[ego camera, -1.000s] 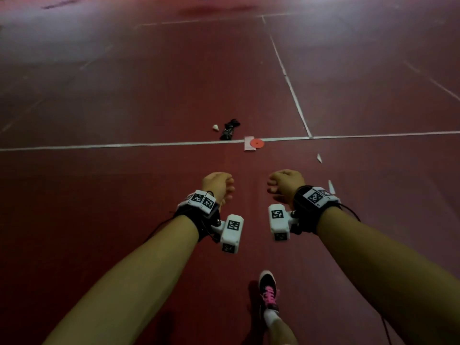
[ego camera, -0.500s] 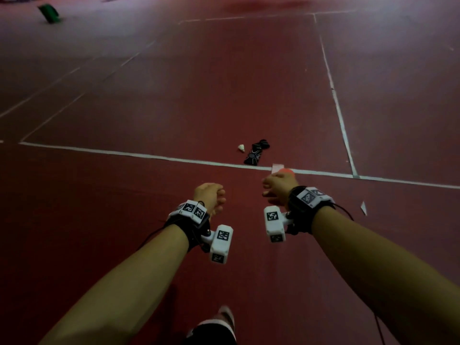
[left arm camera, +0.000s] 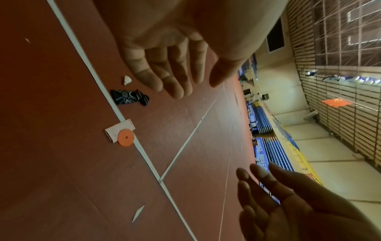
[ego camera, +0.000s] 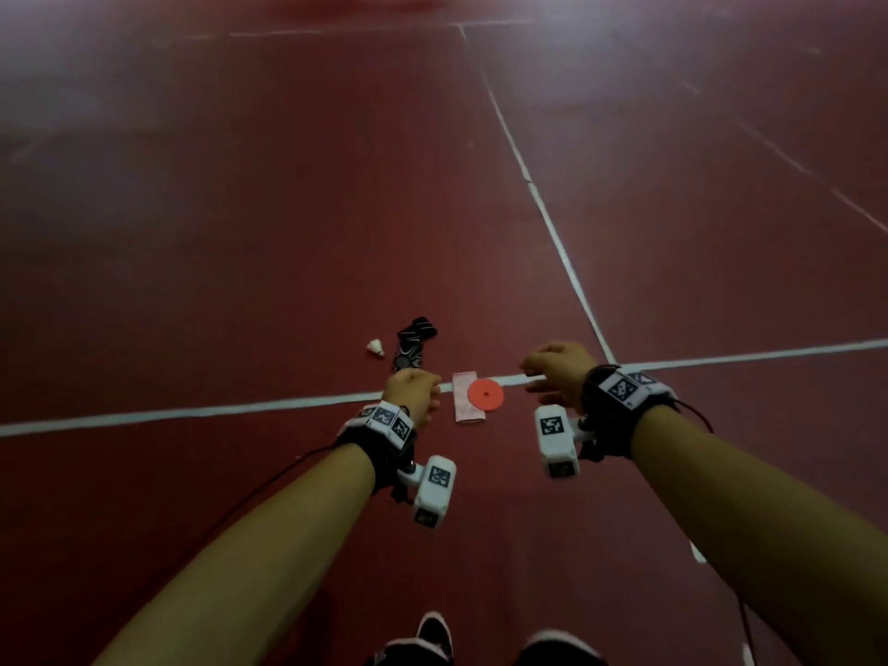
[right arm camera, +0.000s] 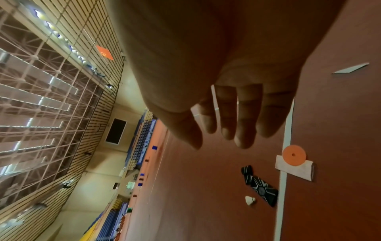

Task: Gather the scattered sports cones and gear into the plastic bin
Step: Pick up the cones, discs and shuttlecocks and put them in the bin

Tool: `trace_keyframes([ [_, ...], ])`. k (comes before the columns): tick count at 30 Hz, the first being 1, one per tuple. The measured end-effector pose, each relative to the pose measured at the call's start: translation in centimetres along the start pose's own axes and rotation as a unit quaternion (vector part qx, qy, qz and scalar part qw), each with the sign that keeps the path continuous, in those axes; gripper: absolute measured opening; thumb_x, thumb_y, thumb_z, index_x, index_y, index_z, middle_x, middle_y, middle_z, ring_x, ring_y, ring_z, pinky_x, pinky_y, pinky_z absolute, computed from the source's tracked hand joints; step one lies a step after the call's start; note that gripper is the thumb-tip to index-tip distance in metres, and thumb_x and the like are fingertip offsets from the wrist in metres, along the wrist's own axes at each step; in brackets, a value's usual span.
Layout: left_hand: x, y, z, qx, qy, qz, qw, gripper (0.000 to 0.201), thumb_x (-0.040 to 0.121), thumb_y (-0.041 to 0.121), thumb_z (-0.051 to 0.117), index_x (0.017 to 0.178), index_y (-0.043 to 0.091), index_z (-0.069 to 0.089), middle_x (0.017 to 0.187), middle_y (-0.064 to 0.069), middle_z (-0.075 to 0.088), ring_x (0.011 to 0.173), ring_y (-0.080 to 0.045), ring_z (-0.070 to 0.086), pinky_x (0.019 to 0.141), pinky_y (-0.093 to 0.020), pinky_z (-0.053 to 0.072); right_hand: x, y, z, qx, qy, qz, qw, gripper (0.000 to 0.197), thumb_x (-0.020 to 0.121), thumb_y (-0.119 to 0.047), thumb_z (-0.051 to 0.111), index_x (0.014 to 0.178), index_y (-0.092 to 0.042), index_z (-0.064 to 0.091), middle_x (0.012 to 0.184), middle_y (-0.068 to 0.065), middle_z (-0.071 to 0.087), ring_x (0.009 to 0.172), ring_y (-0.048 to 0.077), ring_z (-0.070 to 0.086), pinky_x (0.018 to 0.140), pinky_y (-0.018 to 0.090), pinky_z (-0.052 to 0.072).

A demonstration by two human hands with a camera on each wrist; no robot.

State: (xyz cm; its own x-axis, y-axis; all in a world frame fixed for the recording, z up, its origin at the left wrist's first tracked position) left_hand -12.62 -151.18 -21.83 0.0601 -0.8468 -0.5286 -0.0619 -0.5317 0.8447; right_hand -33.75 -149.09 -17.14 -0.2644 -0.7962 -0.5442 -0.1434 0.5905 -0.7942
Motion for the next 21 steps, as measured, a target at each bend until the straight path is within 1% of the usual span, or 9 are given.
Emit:
trace_keyframes([
  [2, 3.6, 1.5, 2.2, 0.023, -0.014, 0.009, 1.0, 0.009, 0.092, 0.009, 0.055, 0.084, 0.014, 0.056, 0.071, -0.002, 0.058, 0.051, -0.013, 0.049, 0.041, -0.017, 0.032, 3.9, -1.4, -1.3, 0.005, 0.021, 0.008, 1.0, 0.008, 0.089, -0.011, 0.066, 0.093, -0.005, 0.062, 0.084, 0.008, 0.063, 0.072, 0.026, 0.061, 0.057, 0.031, 0.048],
  [5, 9.4, 3.0, 5.5, 0.088, -0.037, 0.038, 0.995, 0.006, 0.089, 0.007, 0.06, 0.085, 0.012, 0.059, 0.081, -0.006, 0.062, 0.057, -0.015, 0.055, 0.038, -0.018, 0.038, 10.7, -3.1, -3.0, 0.019, 0.03, 0.025, 0.999, 0.014, 0.088, -0.012, 0.067, 0.099, -0.005, 0.063, 0.089, 0.009, 0.065, 0.075, 0.026, 0.063, 0.057, 0.032, 0.051],
  [8, 15.5, 3.8, 8.0, 0.118, -0.036, 0.027, 0.992, 0.007, 0.088, 0.007, 0.062, 0.087, 0.013, 0.058, 0.088, -0.009, 0.063, 0.06, -0.016, 0.057, 0.039, -0.016, 0.038, 18.1, -4.1, -3.6, 0.045, 0.02, 0.055, 0.997, 0.013, 0.086, -0.012, 0.07, 0.094, -0.006, 0.062, 0.088, 0.01, 0.066, 0.074, 0.027, 0.064, 0.069, 0.039, 0.055],
  [9, 17.7, 4.1, 8.9, 0.122, -0.032, 0.02, 0.992, 0.007, 0.088, 0.009, 0.063, 0.087, 0.015, 0.058, 0.088, -0.009, 0.064, 0.06, -0.016, 0.058, 0.042, -0.019, 0.04, 21.1, -4.5, -3.9, 0.053, 0.015, 0.063, 0.997, 0.012, 0.085, -0.012, 0.071, 0.091, -0.007, 0.061, 0.087, 0.01, 0.066, 0.071, 0.026, 0.063, 0.073, 0.041, 0.055],
  [11, 22.4, 5.0, 10.5, 0.149, -0.027, 0.014, 0.988, 0.009, 0.085, 0.016, 0.067, 0.087, 0.018, 0.059, 0.087, -0.008, 0.065, 0.067, -0.019, 0.06, 0.055, -0.023, 0.045, 26.9, -5.5, -4.3, 0.053, 0.007, 0.08, 0.995, 0.013, 0.084, -0.012, 0.072, 0.085, -0.01, 0.06, 0.085, 0.01, 0.066, 0.068, 0.023, 0.062, 0.069, 0.039, 0.053],
  [13, 26.1, 5.5, 11.7, 0.182, -0.033, 0.001, 0.983, 0.013, 0.082, 0.022, 0.07, 0.089, 0.022, 0.059, 0.088, -0.008, 0.066, 0.076, -0.021, 0.062, 0.067, -0.028, 0.048, 31.4, -6.3, -4.7, 0.048, -0.011, 0.089, 0.995, 0.013, 0.085, -0.012, 0.072, 0.084, -0.01, 0.059, 0.086, 0.009, 0.066, 0.073, 0.024, 0.063, 0.068, 0.038, 0.054],
  [16, 31.6, 6.8, 13.5, 0.173, -0.008, -0.02, 0.985, 0.014, 0.084, 0.021, 0.07, 0.094, 0.017, 0.061, 0.089, -0.01, 0.066, 0.082, -0.025, 0.063, 0.069, -0.03, 0.046, 37.9, -7.8, -5.1, 0.036, -0.037, 0.107, 0.993, 0.011, 0.086, -0.01, 0.07, 0.092, -0.007, 0.061, 0.091, 0.009, 0.068, 0.087, 0.028, 0.067, 0.077, 0.042, 0.056],
  [19, 36.4, 7.7, 14.7, 0.137, 0.07, -0.004, 0.988, 0.012, 0.085, 0.019, 0.068, 0.095, 0.015, 0.062, 0.089, -0.009, 0.067, 0.078, -0.022, 0.063, 0.067, -0.028, 0.045, 44.1, -7.9, -4.9, 0.046, -0.04, 0.138, 0.989, 0.005, 0.087, -0.009, 0.068, 0.089, -0.007, 0.063, 0.091, 0.009, 0.067, 0.082, 0.024, 0.067, 0.066, 0.035, 0.054],
  [21, 39.1, 7.9, 15.5, 0.105, 0.083, -0.019, 0.991, 0.011, 0.087, 0.014, 0.066, 0.096, 0.013, 0.061, 0.088, -0.009, 0.066, 0.072, -0.018, 0.062, 0.065, -0.029, 0.045, 47.5, -7.1, -4.1, 0.059, -0.032, 0.166, 0.984, 0.006, 0.088, -0.008, 0.066, 0.083, -0.008, 0.063, 0.085, 0.008, 0.065, 0.073, 0.021, 0.065, 0.057, 0.03, 0.051],
])
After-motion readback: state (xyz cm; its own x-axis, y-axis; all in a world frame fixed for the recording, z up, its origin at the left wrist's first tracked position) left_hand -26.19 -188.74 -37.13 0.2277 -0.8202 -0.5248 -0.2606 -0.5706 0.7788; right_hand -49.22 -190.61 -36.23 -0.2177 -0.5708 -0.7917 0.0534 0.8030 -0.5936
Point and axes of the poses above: each hand's wrist, its own x-axis towards the middle knuckle, its own z-axis out of the palm, y = z × x, the point moved 2 cm from there along x, towards the middle knuckle
